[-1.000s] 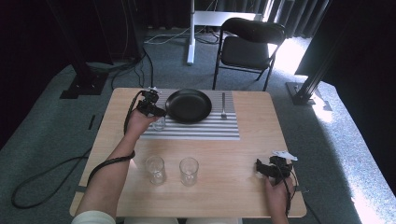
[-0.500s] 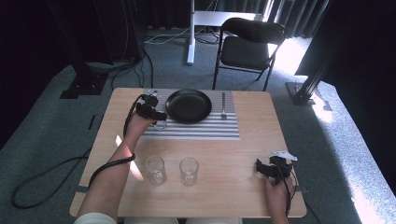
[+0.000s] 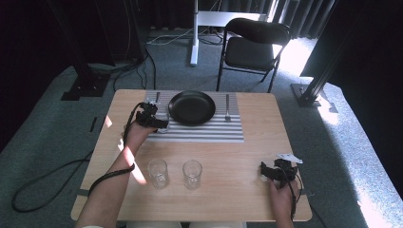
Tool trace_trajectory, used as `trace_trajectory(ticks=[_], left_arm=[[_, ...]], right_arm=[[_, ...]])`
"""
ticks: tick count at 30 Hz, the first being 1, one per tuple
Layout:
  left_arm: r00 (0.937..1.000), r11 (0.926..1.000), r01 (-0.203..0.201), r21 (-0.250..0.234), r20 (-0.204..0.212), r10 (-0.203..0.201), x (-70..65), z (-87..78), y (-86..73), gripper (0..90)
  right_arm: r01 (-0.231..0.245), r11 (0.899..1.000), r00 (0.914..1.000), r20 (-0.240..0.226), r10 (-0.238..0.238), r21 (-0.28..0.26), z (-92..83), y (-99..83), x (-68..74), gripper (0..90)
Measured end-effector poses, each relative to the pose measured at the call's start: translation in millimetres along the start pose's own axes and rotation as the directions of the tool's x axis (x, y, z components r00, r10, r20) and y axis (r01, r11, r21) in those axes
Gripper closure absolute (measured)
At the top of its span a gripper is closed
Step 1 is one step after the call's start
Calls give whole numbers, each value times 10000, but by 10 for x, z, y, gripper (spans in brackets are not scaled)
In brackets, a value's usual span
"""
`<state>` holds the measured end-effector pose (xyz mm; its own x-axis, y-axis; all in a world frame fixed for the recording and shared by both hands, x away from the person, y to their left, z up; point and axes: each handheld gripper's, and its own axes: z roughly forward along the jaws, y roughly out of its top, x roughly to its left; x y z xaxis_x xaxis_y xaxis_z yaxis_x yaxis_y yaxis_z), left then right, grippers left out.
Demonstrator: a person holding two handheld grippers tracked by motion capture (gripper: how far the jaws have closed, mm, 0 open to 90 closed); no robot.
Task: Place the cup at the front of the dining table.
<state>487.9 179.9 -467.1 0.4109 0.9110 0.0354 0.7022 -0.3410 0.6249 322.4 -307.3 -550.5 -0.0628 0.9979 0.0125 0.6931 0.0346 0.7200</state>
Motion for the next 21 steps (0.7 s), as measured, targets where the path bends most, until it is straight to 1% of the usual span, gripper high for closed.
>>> trace_trajectory(ticks=[2, 3, 6, 7, 8, 9, 10, 11, 13, 14, 15, 18, 21], left_arm=[[9996, 9997, 259, -17, 137, -258, 20, -18, -56, 173], [9995, 9996, 296, -40, 124, -296, 21, -26, -69, 173], [9994, 9996, 292, -54, 162, -291, 20, -44, -103, 173], [9992, 9993, 357, -52, 196, -356, 15, -59, -129, 173], [9992, 9993, 366, -92, 145, -364, 13, -66, -143, 173], [9994, 9995, 328, -33, 134, -328, 15, -77, -178, 173], [9992, 9993, 380, 10, 129, -380, 19, -83, -204, 173], [9990, 9992, 397, 63, 199, -398, 23, -88, -218, 173], [9991, 9992, 381, 94, 173, -382, 24, -101, -244, 173], [9992, 9993, 360, 50, 165, -361, 26, -127, -277, 173], [9987, 9990, 455, -55, 225, -453, 30, -144, -297, 173], [9979, 9985, 555, 28, 325, -555, 32, -180, -355, 173], [9980, 9983, 569, -106, 272, -566, 29, -218, -426, 173]], right_arm=[[0, 10000, 10000, 0, 0, -1, 0, 0, 0, 120], [1, 10000, 10000, -1, -1, 0, 0, 0, 0, 121], [3, 10000, 10000, -1, -3, 0, 0, 0, 0, 120], [1, 10000, 10000, -1, -1, 0, 0, 0, 0, 120], [2, 10000, 10000, 1, -2, 0, 0, 0, 0, 120], [2, 10000, 10000, 0, -2, 0, 0, 0, 0, 120], [3, 10000, 10000, 1, -3, 0, 0, 0, 0, 120], [3, 10000, 10000, 1, -3, 0, 0, 0, 0, 121], [4, 10000, 10000, 1, -4, -1, 0, 0, 0, 120], [1, 10000, 10000, 0, -1, 0, 0, 0, 0, 120], [2, 10000, 10000, 0, -2, 0, 0, 0, 0, 120], [1, 10000, 10000, 0, -1, 1, 0, 0, 0, 120], [0, 10000, 10000, -1, 0, 0, 0, 0, 0, 120]])
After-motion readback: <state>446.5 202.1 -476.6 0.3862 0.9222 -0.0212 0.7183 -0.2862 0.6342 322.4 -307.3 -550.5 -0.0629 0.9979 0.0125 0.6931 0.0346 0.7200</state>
